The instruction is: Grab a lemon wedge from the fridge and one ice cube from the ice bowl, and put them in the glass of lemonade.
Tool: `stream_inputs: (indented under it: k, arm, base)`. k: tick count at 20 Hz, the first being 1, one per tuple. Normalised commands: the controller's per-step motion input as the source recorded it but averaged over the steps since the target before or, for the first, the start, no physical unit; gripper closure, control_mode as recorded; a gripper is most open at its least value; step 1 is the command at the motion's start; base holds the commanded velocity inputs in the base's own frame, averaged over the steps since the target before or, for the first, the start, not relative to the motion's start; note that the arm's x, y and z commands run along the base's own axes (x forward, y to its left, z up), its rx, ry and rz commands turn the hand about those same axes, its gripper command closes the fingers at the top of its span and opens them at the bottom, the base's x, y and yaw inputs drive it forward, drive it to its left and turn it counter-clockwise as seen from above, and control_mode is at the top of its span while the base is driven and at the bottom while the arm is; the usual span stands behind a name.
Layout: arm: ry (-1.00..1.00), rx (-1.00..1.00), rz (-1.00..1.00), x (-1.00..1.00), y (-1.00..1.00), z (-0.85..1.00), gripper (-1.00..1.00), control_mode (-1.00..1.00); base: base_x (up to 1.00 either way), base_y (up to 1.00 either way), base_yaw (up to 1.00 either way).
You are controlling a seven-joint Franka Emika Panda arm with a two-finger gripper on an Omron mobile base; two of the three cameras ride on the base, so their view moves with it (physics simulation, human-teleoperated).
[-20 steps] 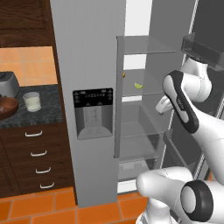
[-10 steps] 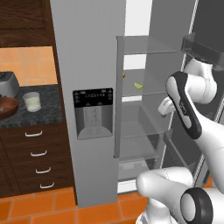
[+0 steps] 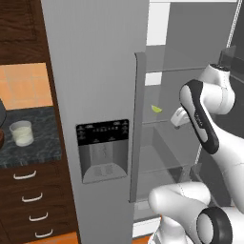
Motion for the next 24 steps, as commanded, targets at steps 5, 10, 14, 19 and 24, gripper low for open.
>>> stream_inputs:
  k: [5, 10, 14, 19, 24]
  arm:
    - [0.0, 0.0, 0.0, 0.02, -0.05, -0.03, -1.0, -1.0]
    - [-0.01, 0.0, 0.06, 0.48, -0.24, -0.43, -1.0, -1.0]
    - [-0.04, 0.0, 0.01, 0.2, -0.01, -0.28, -1.0, -1.0]
    - [-0.07, -0.14, -0.02, 0.52, 0.01, -0.02, -1.0, -1.0]
    - [-0.08, -0.13, -0.12, 0.41, -0.04, 0.2, -1.0, -1.0]
  base:
    - [0.46, -0.04, -0.06]
    - [0.0, 0.0, 0.0]
    - [0.0, 0.0, 0.0]
    - [0.0, 0.0, 0.0]
    - [0.0, 0.0, 0.0]
